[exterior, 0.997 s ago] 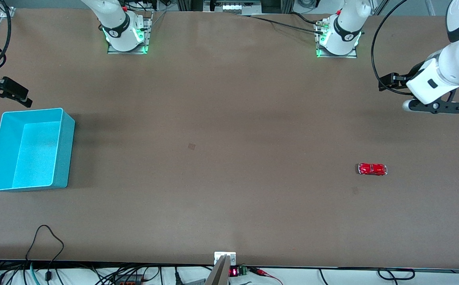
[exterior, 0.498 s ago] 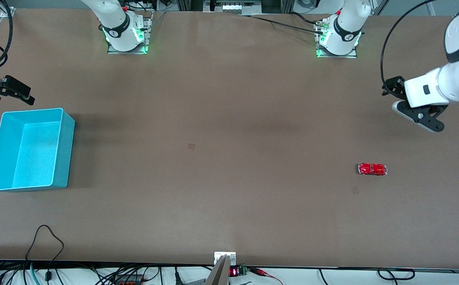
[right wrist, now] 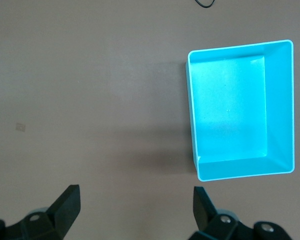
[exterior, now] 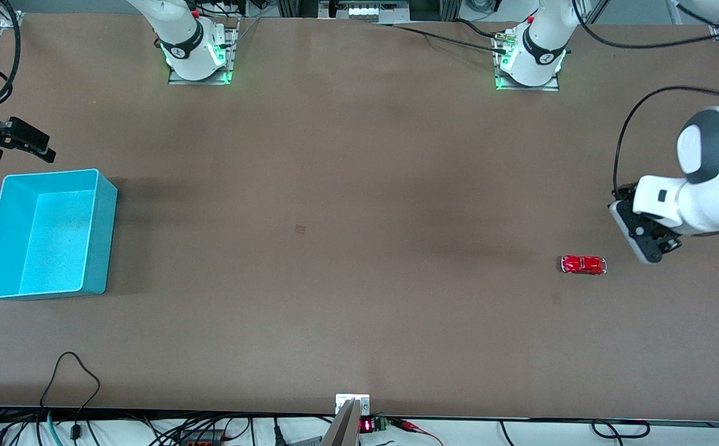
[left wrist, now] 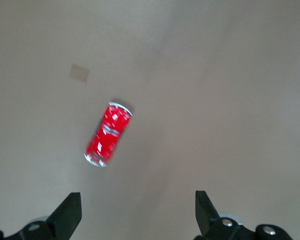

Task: Wind red beetle toy and store in blue box
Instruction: 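Lower the left gripper over the red car and close on it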

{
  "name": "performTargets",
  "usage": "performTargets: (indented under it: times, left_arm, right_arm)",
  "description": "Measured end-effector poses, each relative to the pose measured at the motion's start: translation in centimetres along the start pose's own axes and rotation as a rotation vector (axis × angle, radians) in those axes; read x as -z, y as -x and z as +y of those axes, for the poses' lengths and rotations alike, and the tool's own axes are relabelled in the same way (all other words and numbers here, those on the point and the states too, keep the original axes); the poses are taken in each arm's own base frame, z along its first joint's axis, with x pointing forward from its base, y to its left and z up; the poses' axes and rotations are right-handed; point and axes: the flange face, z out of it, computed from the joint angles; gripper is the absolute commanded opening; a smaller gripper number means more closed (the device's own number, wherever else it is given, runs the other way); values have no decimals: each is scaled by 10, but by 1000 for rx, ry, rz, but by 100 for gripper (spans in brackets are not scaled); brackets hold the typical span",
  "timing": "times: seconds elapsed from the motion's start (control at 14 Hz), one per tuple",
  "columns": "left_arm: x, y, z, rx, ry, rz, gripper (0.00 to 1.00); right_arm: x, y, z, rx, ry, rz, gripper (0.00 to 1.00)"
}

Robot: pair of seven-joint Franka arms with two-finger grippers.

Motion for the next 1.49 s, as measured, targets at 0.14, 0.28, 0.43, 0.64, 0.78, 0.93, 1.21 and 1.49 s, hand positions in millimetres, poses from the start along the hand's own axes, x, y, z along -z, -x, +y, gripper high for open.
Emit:
performTargets:
  times: [0.14, 0.28, 0.43, 0.64, 0.78, 0.93, 1.21, 1.49]
  left_arm:
    - [-26, -5, -13, -116, -25, 6, 100]
    - [-50, -4, -25, -187, -43, 10, 100]
    - [-76, -1, -31, -232, -59, 13, 100]
    - [-102, 2, -31, -278, -94, 19, 96]
    - [-113, 8, -31, -329, -140, 24, 81]
    - [-124, 15, -31, -379, -161, 24, 71]
    - [-141, 20, -33, -396, -159, 22, 68]
    - [-154, 18, -35, -399, -161, 22, 68]
  right_arm:
    - [0, 0, 0, 0, 0, 0, 100]
    - [0, 0, 0, 0, 0, 0, 100]
    - [0, 0, 0, 0, 0, 0, 100]
    - [-1, 0, 0, 1, 0, -2, 100]
    - [-3, -1, 0, 1, 0, -6, 100]
    - [-6, -3, 0, 1, 0, -10, 100]
    - [-9, -4, 0, 0, 0, -16, 100]
    - [-9, -4, 0, -1, 0, -16, 100]
